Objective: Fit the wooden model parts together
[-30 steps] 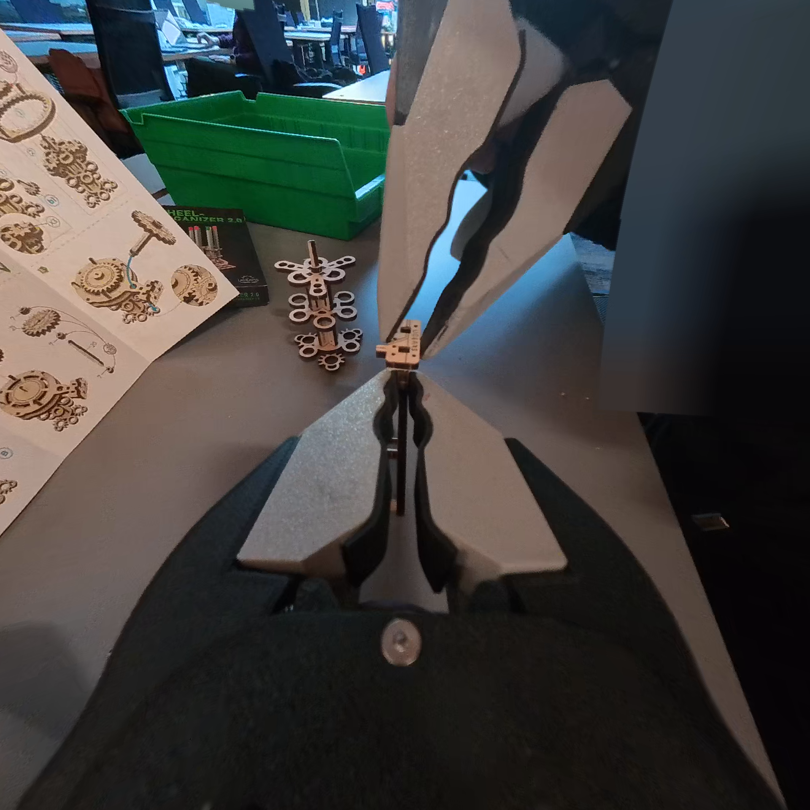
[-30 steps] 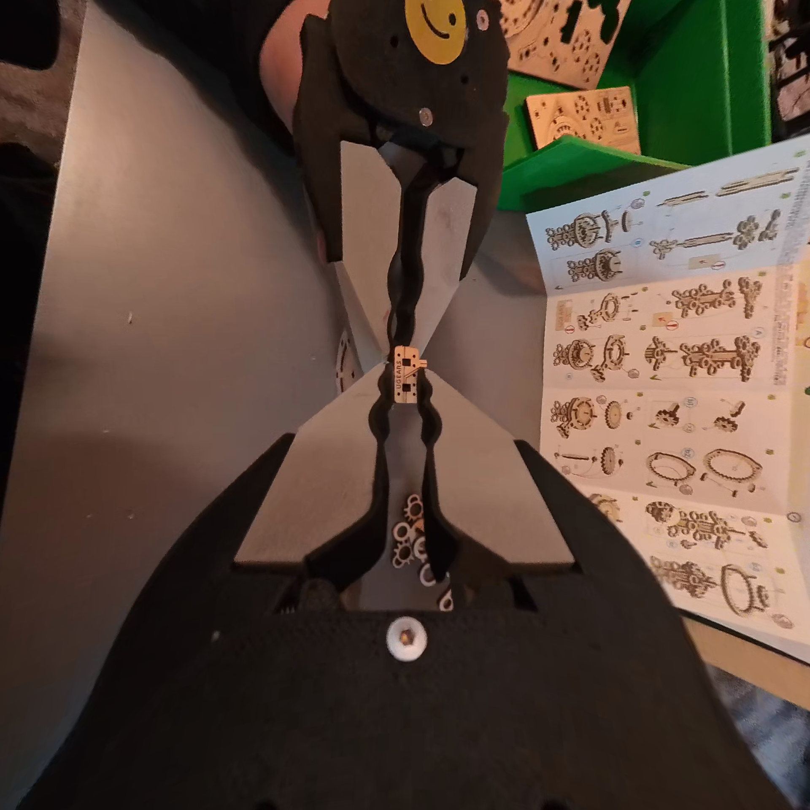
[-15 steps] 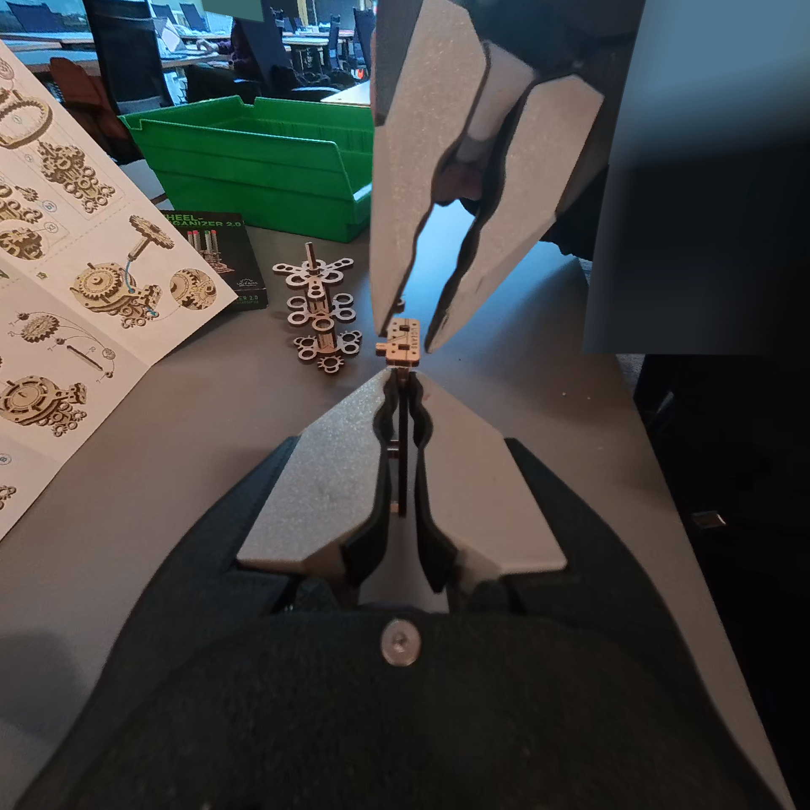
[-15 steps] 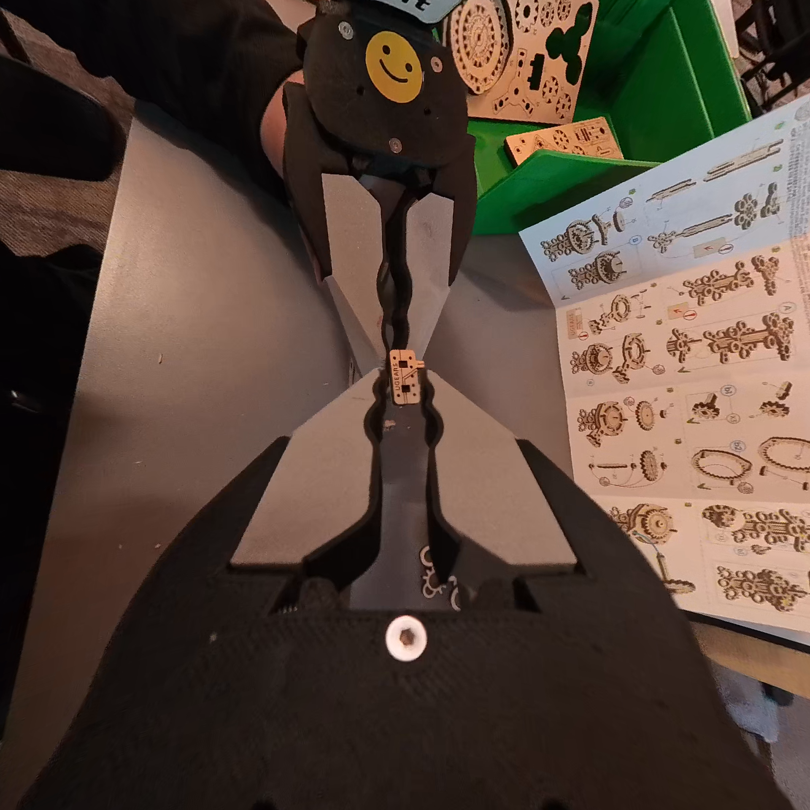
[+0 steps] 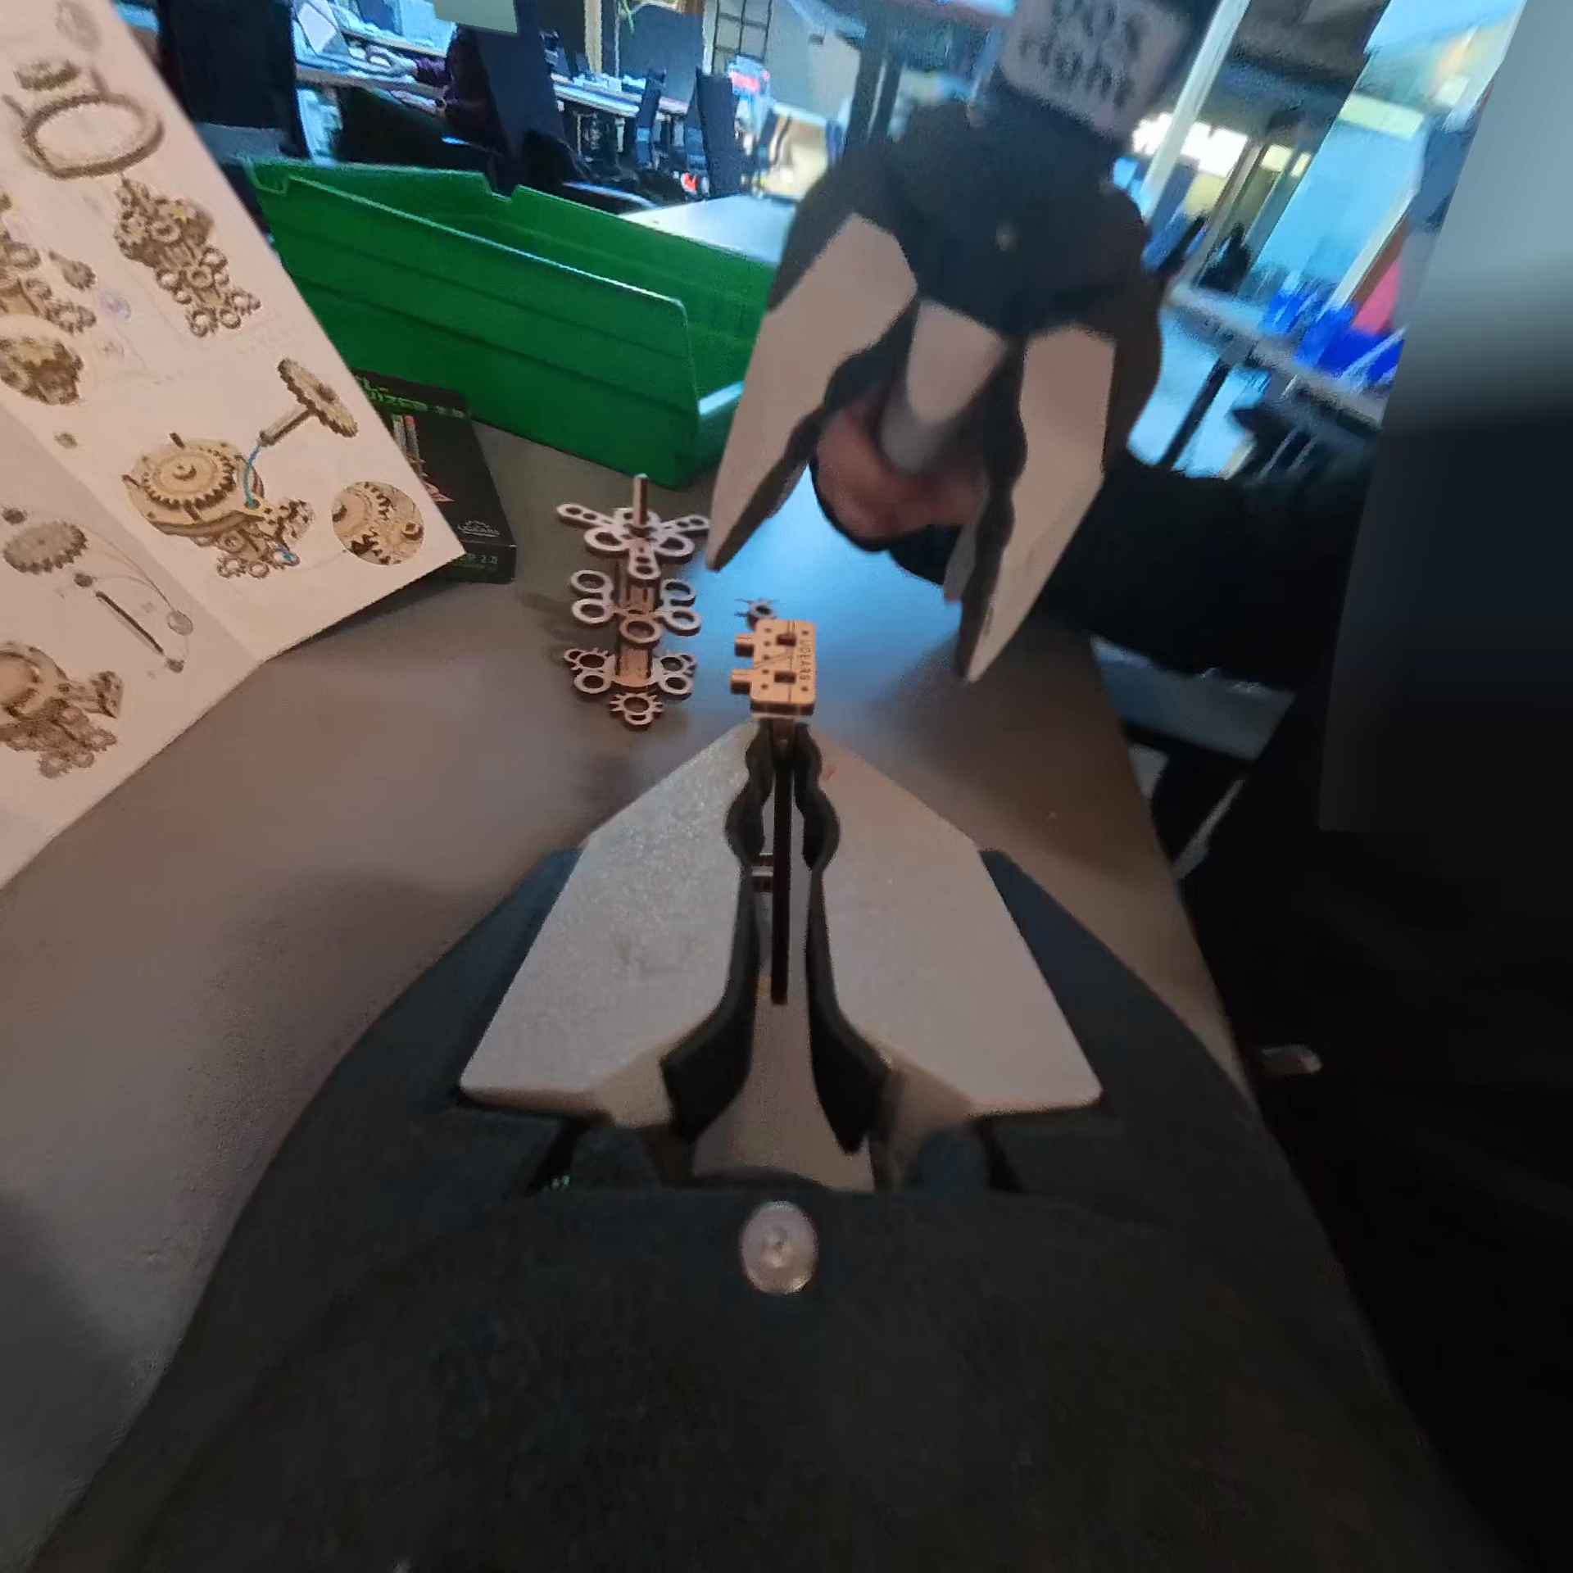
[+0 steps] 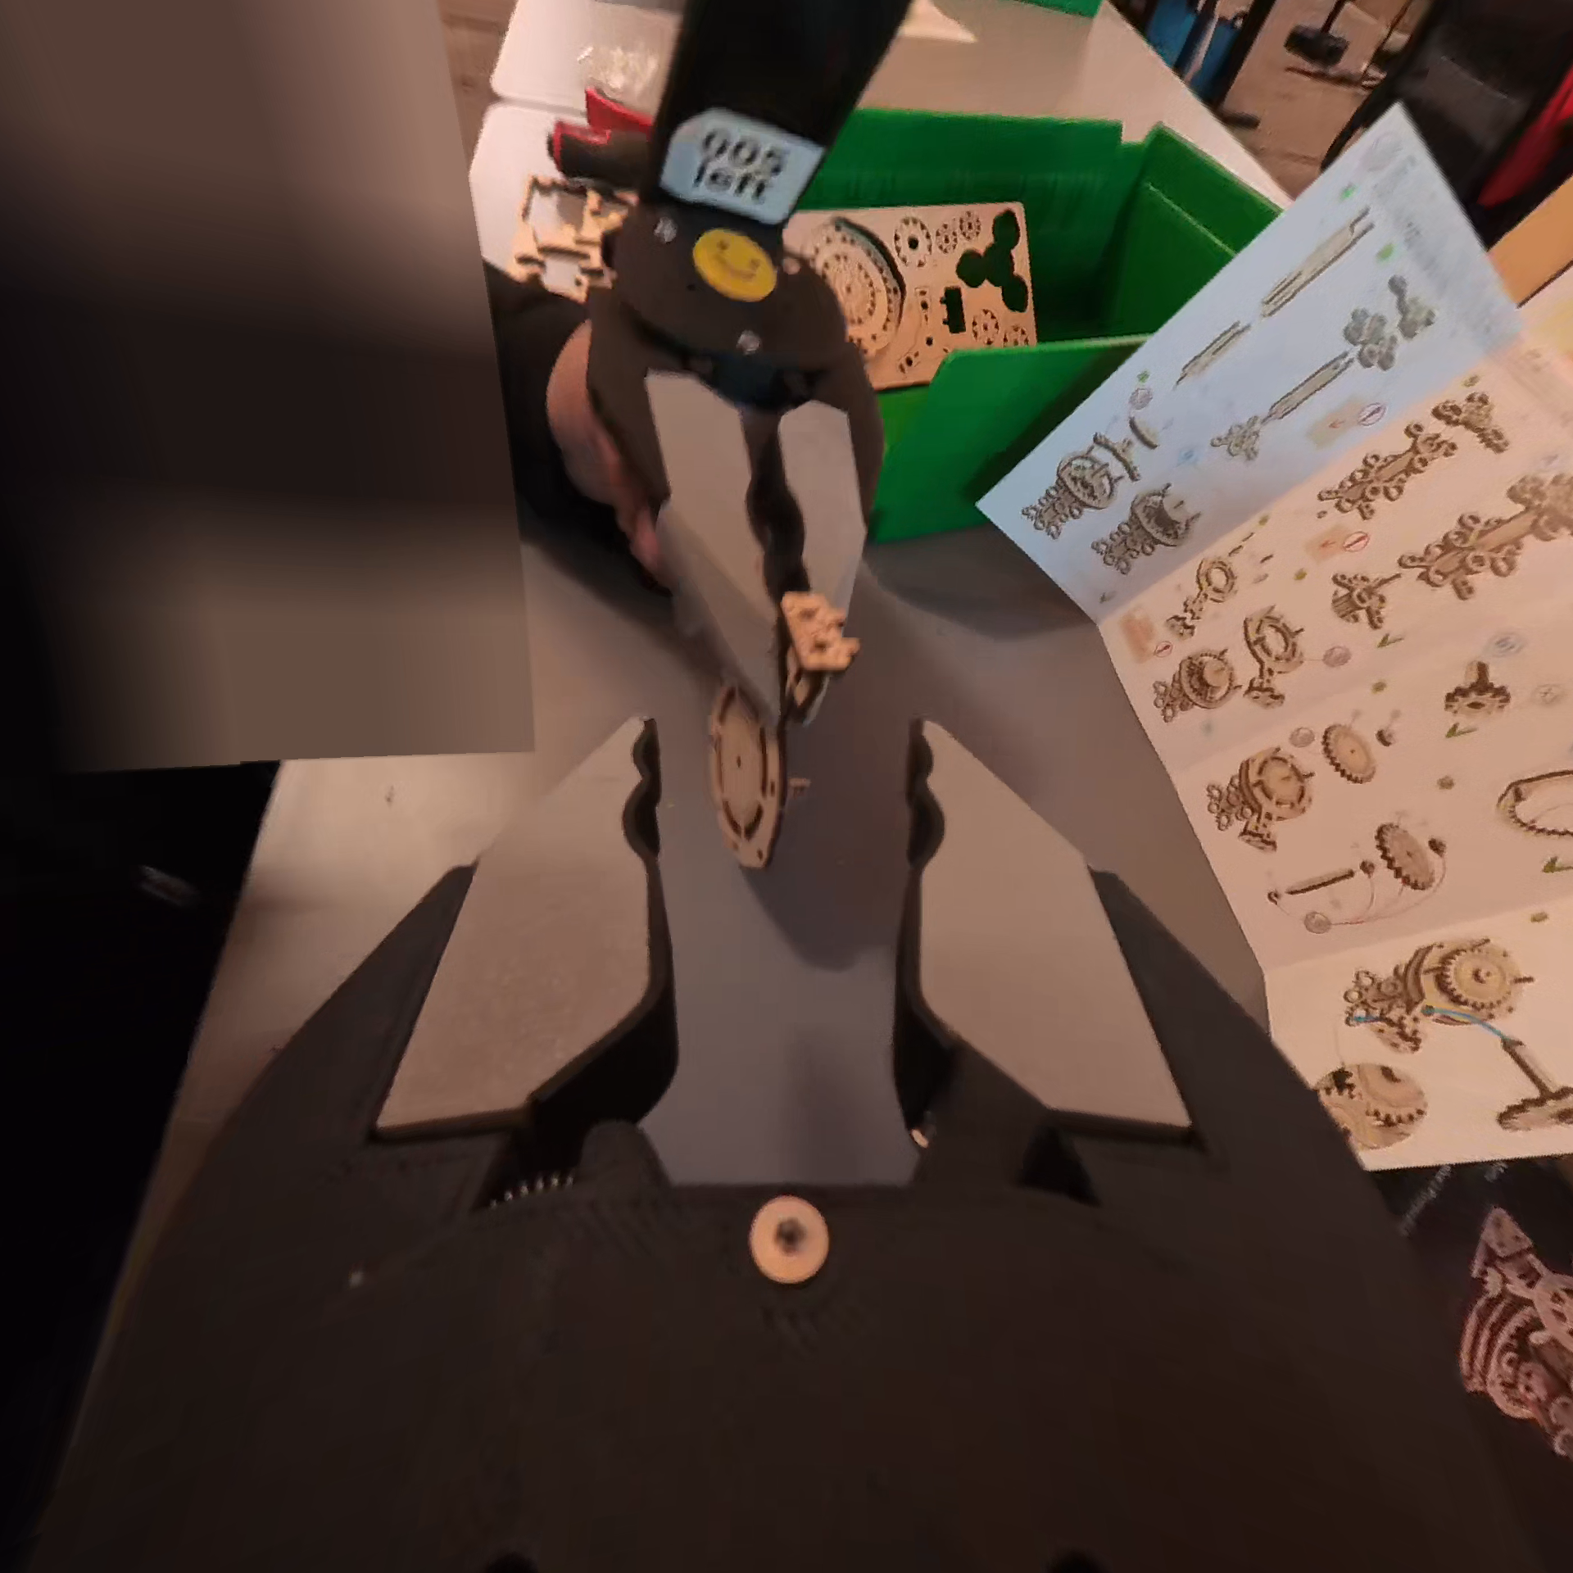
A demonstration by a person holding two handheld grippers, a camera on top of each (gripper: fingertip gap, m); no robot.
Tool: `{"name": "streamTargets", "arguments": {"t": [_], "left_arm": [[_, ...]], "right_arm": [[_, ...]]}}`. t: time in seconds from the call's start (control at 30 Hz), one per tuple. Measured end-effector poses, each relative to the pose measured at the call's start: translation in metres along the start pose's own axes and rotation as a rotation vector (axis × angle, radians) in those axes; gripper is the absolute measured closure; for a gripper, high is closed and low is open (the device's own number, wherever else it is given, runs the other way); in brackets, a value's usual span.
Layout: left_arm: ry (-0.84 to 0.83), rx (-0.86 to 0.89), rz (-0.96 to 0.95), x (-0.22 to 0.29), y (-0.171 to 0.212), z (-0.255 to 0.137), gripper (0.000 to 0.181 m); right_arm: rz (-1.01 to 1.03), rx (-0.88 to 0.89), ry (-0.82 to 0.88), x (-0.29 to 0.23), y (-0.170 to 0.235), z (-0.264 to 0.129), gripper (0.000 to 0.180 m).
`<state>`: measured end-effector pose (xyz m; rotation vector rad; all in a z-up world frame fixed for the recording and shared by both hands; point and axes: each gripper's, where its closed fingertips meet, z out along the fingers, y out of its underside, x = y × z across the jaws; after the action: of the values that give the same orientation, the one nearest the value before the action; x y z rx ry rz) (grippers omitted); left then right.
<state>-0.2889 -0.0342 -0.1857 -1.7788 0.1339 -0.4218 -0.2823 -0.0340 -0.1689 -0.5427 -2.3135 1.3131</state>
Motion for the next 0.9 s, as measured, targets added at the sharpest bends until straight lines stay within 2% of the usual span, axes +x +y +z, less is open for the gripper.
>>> {"name": "streamTargets", "arguments": {"t": [0.07, 0.13, 0.17, 0.23, 0.47, 0.77, 0.9], "left_arm": [[0.058, 0.070, -0.175, -0.002, -0.010, -0.004, 0.180], [0.142, 0.124, -0.333, -0.002, -0.018, -0.007, 0.180], [0.170, 0.132, -0.380, -0.001, -0.018, -0.008, 0.180], [0.199, 0.114, -0.431, 0.000, -0.013, -0.008, 0.180], [0.254, 0.091, -0.479, 0.010, -0.010, -0.004, 0.180], [0.322, 0.104, -0.526, 0.018, -0.013, -0.006, 0.180], [0.316, 0.099, -0.520, 0.018, -0.012, -0.006, 0.180]], "right_arm": [[-0.083, 0.007, 0.064, 0.005, -0.002, -0.001, 0.118], [-0.219, -0.004, 0.156, 0.013, -0.005, -0.004, 0.125], [-0.278, -0.014, 0.194, 0.017, -0.007, -0.006, 0.136], [-0.344, -0.039, 0.223, 0.022, -0.009, -0.007, 0.140], [-0.522, -0.064, 0.239, 0.020, -0.016, 0.009, 0.140], [-0.686, -0.038, 0.256, 0.008, -0.019, 0.016, 0.160], [-0.696, -0.033, 0.272, 0.007, -0.018, 0.016, 0.161]]}}
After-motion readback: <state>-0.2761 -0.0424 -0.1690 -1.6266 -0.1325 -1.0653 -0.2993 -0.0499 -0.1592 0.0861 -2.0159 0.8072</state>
